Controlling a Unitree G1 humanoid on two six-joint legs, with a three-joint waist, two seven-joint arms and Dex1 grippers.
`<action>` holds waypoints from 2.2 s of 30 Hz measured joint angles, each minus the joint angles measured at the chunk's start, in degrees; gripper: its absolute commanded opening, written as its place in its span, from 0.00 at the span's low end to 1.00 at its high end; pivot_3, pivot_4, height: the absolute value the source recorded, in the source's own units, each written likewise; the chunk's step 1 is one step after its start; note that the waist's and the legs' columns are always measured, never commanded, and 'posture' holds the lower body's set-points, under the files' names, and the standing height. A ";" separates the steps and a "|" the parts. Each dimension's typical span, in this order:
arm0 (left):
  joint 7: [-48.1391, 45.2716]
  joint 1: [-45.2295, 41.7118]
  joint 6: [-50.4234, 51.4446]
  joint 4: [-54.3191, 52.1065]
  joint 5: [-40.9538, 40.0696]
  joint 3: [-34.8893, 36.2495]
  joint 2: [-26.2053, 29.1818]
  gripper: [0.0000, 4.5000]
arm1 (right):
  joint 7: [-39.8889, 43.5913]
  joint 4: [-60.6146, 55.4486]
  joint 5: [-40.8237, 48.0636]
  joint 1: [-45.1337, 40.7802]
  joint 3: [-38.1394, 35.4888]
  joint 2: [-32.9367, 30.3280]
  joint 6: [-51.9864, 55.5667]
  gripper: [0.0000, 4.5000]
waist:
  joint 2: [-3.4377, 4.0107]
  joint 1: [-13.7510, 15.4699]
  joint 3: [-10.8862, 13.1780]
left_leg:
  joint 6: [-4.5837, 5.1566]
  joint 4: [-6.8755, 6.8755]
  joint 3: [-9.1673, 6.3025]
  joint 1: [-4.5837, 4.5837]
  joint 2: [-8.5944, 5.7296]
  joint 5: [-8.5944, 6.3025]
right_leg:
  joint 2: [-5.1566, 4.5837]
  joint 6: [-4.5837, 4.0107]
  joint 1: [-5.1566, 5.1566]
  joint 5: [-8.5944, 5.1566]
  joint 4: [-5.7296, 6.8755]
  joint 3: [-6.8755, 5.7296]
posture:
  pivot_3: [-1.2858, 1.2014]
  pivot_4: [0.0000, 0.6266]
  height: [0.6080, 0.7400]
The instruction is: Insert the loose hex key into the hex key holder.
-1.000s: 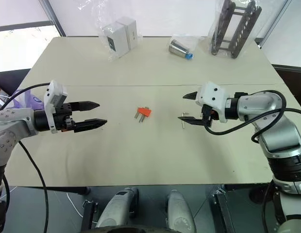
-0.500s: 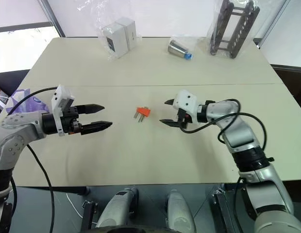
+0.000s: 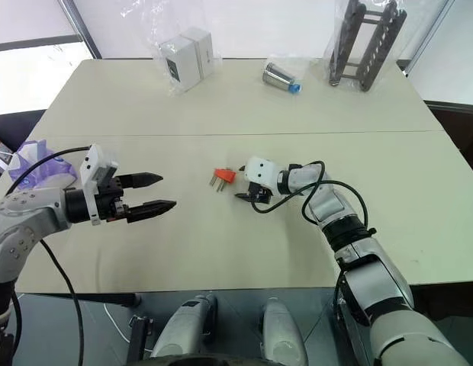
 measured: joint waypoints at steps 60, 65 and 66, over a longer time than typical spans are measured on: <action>4.67 -15.97 6.22 6.87 -14.48 3.58 -5.47 1.00 | -37.91 -7.00 -30.69 -4.02 -2.78 -13.32 -46.78 0.22 | 0.01 -0.74 0.02 | -0.10 -0.15 0.00 0.33 -0.05 0.07 | 0.13 0.02 0.21 -0.01 0.05 0.04 | 0.52 0.24 1.00; 2.30 -21.52 7.72 12.12 -15.63 1.55 -7.21 1.00 | -39.93 -10.51 -31.57 -4.21 -4.00 -15.53 -49.23 0.22 | -0.01 -1.13 0.04 | -0.09 -0.11 -0.01 0.32 -0.02 0.07 | 0.11 0.03 0.24 0.00 0.06 0.04 | 0.52 0.24 1.00; 1.41 -22.61 7.73 13.09 -15.60 1.01 -7.24 1.00 | -39.99 -10.98 -31.57 -4.52 -4.11 -16.04 -49.69 0.22 | -0.01 -1.16 0.04 | -0.09 -0.11 -0.01 0.32 -0.03 0.07 | 0.10 0.03 0.24 0.00 0.05 0.04 | 0.52 0.24 1.00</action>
